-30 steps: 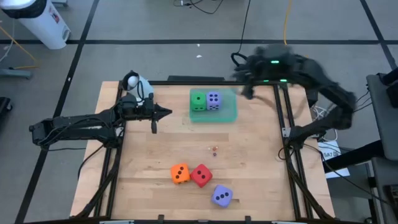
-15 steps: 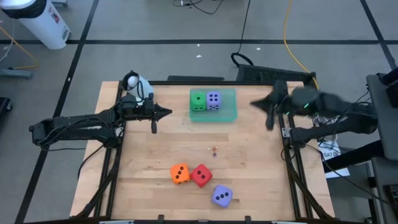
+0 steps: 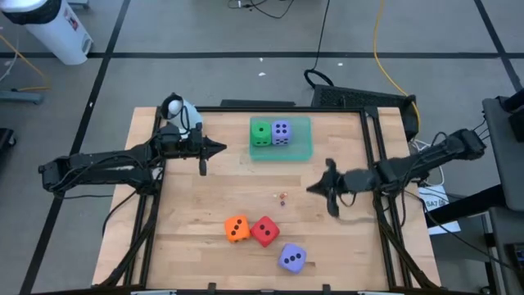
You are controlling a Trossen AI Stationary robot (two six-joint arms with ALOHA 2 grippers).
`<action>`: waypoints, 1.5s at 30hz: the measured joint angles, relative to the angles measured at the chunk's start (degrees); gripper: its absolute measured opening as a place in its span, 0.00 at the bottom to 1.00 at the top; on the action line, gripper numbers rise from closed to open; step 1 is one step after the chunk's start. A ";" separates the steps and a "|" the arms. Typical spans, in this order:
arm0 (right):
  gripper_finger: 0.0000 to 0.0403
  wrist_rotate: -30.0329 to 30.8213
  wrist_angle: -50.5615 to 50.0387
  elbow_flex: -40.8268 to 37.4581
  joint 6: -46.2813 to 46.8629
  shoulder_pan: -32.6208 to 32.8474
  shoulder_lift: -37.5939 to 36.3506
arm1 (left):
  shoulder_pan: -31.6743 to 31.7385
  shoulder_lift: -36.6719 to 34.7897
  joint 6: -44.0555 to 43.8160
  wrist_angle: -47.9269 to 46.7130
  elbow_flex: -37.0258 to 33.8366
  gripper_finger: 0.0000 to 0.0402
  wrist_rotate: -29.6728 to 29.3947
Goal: Pick & Place Dice
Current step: Put the large purple dice into the blue bin
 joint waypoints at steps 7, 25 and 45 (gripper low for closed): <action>0.06 0.13 -7.73 9.32 5.00 5.64 8.39 | 0.00 0.00 -0.32 -0.03 0.00 0.05 0.00; 0.80 -17.01 -28.36 43.46 0.23 8.95 35.37 | -0.46 0.02 -2.63 -3.19 0.00 0.05 0.09; 0.99 -19.11 -28.30 44.98 -15.07 14.17 46.30 | -5.82 0.00 -2.87 -2.95 0.00 0.05 -2.47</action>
